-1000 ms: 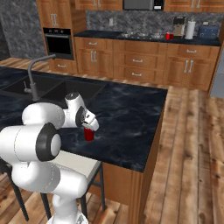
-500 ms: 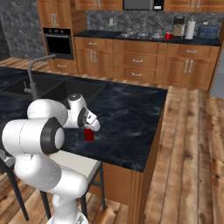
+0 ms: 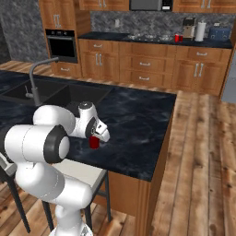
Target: Four empty soda cans are scattered around the kitchen. Gather all the cans and cluster them next to the stove for recycling.
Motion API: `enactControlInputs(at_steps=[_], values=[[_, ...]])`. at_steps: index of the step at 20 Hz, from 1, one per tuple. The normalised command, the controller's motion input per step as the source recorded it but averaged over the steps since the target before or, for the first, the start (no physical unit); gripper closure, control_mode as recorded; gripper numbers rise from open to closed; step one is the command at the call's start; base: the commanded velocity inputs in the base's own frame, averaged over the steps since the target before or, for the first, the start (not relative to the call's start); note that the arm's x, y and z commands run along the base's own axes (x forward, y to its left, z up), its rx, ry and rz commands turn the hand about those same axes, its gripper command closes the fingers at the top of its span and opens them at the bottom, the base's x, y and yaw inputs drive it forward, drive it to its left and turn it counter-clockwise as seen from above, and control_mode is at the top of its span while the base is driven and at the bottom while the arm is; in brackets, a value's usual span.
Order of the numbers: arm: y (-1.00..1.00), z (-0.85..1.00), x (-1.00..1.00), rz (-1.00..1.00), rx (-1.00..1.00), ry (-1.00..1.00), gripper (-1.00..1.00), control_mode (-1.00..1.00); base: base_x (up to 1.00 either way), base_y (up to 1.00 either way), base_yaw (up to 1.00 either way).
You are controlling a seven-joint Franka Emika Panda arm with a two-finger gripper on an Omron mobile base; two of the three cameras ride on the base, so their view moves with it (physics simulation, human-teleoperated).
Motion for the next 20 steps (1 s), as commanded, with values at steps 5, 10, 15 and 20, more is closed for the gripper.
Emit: enactControlInputs(at_steps=[5,10,15,20], values=[[-0.08,-0.06,-0.03,0.0,0.0,0.0,-1.0,-1.0,0.0,0.0,0.0],[0.0,-0.01,0.0,0.0,0.0,0.0,-1.0,-1.0,0.0,0.0,0.0],[0.02,-0.13,0.0,0.0,0.0,0.0,-1.0,-1.0,0.0,0.0,0.0],[0.05,-0.14,0.0,0.0,0.0,0.0,-1.0,-1.0,0.0,0.0,0.0]])
